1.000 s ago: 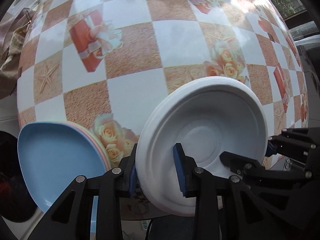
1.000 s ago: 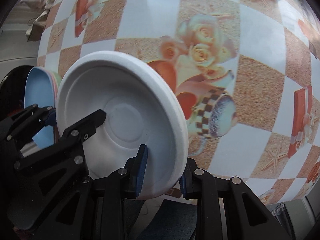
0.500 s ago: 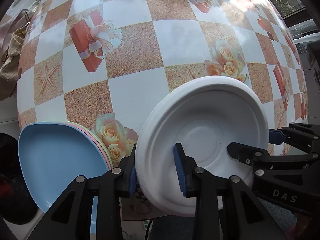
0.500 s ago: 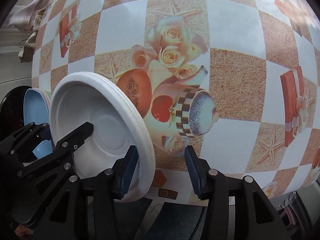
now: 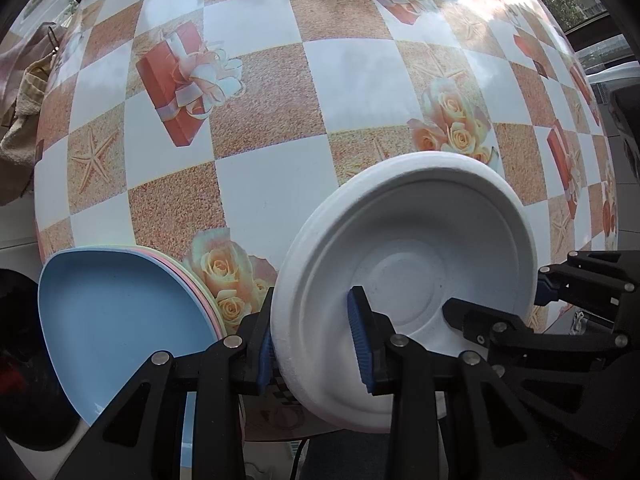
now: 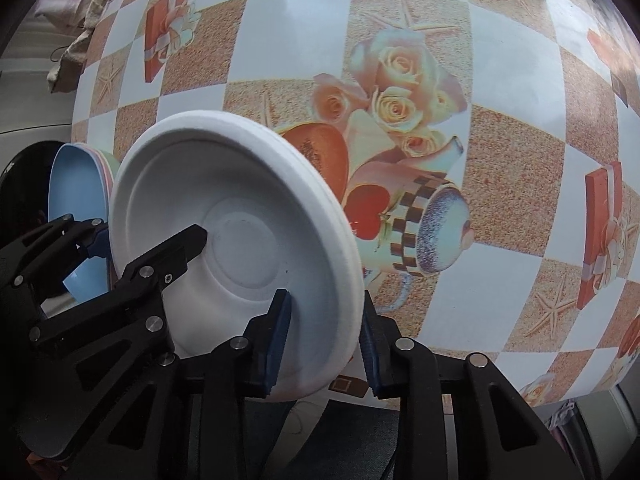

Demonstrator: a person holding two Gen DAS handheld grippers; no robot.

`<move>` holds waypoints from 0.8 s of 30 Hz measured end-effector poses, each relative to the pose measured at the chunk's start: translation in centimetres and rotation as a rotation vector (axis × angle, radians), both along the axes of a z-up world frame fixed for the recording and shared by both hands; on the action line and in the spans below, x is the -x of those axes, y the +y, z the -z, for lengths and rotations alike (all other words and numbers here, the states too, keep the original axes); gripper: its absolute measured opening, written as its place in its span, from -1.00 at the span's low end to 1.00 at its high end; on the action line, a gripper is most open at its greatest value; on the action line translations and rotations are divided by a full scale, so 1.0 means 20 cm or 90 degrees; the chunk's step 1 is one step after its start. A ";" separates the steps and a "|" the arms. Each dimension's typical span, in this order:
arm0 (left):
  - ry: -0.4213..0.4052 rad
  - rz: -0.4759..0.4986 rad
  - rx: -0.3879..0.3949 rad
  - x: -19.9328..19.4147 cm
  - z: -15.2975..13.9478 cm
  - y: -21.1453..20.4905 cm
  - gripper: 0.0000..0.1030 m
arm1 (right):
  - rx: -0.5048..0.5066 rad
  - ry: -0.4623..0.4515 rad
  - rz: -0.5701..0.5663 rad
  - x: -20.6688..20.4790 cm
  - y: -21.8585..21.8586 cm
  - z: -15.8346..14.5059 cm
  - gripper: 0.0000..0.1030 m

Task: Organize plates and bowls
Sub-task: 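Lift the bowl stack and carry it toward the blue plate stack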

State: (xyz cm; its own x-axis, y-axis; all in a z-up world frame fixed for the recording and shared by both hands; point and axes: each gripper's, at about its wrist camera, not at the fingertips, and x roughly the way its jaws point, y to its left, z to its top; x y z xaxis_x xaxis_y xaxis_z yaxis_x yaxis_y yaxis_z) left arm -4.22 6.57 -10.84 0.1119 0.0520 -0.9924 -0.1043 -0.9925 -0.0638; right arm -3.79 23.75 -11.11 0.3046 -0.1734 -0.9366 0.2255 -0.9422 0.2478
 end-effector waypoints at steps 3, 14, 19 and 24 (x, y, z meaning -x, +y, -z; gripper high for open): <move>0.000 -0.002 0.000 -0.01 0.00 0.00 -0.28 | -0.001 -0.001 -0.001 -0.05 -0.03 -0.02 -0.33; -0.002 0.001 0.001 -0.01 0.01 0.00 -0.25 | -0.004 -0.010 -0.001 0.01 0.01 0.04 -0.33; -0.002 0.010 -0.002 -0.01 0.00 0.01 -0.31 | -0.004 -0.009 -0.004 0.00 -0.01 0.02 -0.39; -0.008 0.010 -0.006 -0.01 -0.02 0.01 -0.31 | -0.002 -0.009 0.001 0.01 -0.01 -0.03 -0.41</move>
